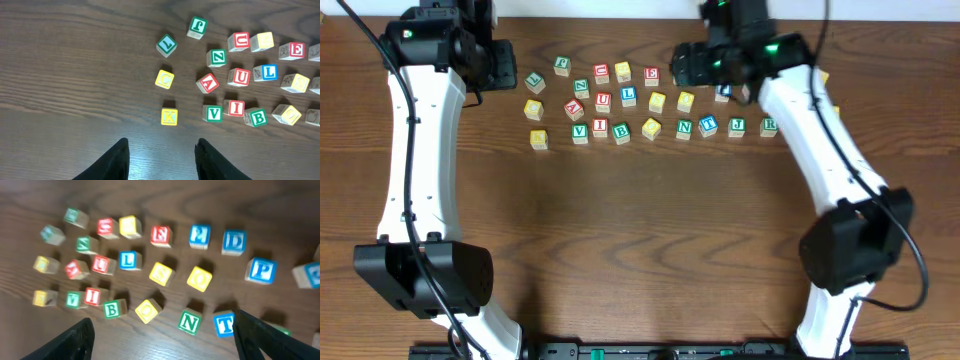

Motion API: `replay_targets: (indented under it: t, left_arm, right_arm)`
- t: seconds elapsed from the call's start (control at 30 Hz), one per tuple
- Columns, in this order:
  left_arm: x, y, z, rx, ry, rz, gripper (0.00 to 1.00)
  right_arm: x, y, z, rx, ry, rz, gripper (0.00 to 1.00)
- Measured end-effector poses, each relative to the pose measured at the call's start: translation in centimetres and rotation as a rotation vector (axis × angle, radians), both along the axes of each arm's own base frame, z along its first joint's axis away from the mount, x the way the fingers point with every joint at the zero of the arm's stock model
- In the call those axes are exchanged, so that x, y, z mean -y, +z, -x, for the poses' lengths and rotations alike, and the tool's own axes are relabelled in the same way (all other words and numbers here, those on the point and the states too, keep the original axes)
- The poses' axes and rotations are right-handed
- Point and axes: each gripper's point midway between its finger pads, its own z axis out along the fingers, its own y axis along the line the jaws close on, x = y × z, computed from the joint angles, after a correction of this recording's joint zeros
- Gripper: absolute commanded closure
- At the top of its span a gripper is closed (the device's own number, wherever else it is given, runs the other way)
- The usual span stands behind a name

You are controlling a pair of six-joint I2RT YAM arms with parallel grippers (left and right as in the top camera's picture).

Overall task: Spell out NEURIPS
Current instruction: 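Move the right gripper down onto the green N block and grasp it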

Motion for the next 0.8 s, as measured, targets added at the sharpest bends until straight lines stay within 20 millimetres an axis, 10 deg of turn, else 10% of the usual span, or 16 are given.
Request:
replay_targets:
  t: [0.47, 0.8]
  left_arm:
    - [-0.2, -0.1, 0.2, -0.012, 0.007, -0.012, 0.58]
    - [-0.2, -0.2, 0.4, -0.016, 0.007, -0.012, 0.58]
  right_arm:
    - [-1.6, -8.0, -0.1, -0.12, -0.151, 0.121, 0.38]
    - [-0.5, -9.3, 0.1, -0.143, -0.247, 0.171, 0.41]
